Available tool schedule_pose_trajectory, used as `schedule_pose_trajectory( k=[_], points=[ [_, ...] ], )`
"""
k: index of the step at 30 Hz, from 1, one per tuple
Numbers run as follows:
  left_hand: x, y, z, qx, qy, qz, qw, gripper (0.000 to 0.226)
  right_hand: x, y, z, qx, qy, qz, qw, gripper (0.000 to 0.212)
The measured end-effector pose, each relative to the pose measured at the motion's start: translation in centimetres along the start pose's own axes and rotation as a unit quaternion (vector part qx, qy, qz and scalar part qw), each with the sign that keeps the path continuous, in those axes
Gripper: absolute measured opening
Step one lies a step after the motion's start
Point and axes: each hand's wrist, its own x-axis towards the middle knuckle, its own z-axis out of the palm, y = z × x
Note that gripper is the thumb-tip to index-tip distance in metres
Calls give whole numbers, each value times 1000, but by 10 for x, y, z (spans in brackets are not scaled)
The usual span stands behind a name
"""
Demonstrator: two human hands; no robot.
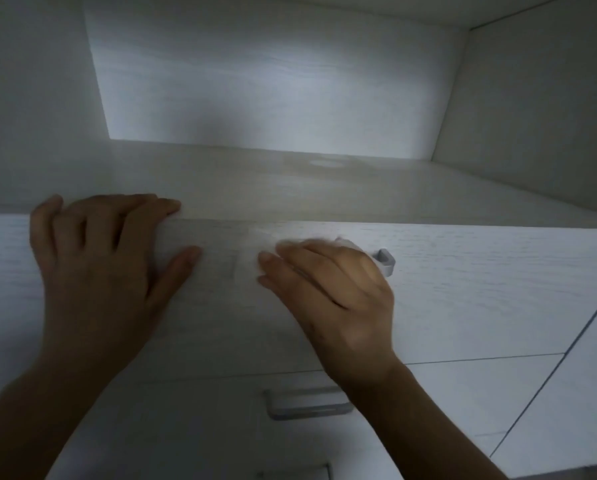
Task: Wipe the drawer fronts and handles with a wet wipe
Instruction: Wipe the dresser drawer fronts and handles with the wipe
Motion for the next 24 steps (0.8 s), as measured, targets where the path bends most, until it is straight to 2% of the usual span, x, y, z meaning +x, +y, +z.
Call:
schedule_pose_trajectory(
  k=[7,12,17,24],
  points=[
    [1,-2,5,16,52,15,998,47,1,2,0,13,4,-18,1000,19],
    [0,0,4,15,56,15,998,47,-3,3,-3,27,-33,-17,999,24],
    [1,-1,2,13,57,22,998,48,-1,-2,1,-16,-12,-10,1000,22],
    [1,-1,3,17,54,16,998,49,1,-1,-5,-41,-39,-13,998,21]
  ],
)
